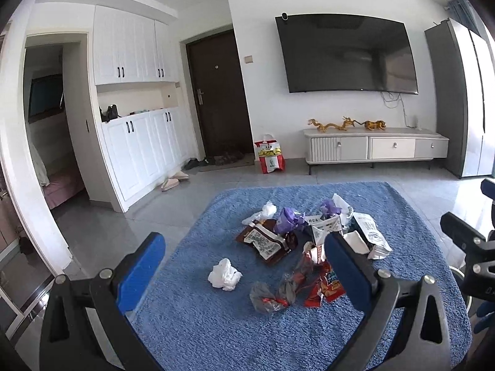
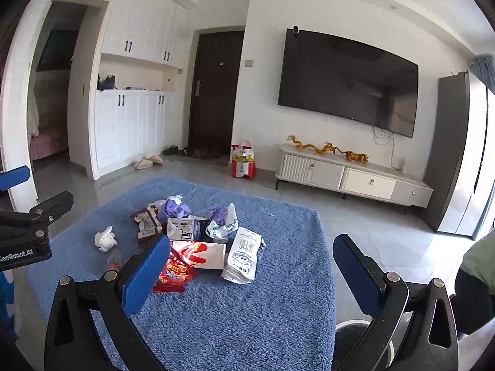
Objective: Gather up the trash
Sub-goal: 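Move both grippers toward the trash pile on the blue rug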
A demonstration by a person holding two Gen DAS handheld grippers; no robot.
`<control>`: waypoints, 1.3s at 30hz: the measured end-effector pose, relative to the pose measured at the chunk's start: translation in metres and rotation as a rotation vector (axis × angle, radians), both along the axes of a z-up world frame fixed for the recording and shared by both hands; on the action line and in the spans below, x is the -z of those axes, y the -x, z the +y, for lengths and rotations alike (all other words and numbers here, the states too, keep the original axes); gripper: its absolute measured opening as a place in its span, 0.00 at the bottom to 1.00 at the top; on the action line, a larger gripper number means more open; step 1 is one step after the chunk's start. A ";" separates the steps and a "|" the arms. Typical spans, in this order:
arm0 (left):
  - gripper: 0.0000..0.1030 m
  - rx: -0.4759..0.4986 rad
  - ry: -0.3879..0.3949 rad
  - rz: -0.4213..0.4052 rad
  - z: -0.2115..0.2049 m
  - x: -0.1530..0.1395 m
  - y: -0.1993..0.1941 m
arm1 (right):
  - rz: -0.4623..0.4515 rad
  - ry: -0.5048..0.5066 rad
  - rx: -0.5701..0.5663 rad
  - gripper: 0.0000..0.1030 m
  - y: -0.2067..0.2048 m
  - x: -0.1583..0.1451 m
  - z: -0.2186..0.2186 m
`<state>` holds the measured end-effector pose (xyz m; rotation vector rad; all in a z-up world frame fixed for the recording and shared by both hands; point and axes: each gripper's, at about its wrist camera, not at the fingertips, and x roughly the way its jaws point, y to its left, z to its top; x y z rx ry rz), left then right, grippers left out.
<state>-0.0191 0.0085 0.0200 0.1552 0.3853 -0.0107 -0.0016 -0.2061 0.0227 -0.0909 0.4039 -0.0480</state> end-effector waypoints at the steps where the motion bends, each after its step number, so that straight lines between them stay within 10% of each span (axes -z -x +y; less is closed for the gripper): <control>1: 1.00 0.002 0.002 0.007 0.001 0.000 -0.001 | 0.003 -0.001 -0.007 1.00 0.000 0.000 0.001; 39: 1.00 0.030 0.063 0.162 0.056 0.034 -0.072 | 0.081 0.027 0.039 1.00 -0.055 0.000 0.024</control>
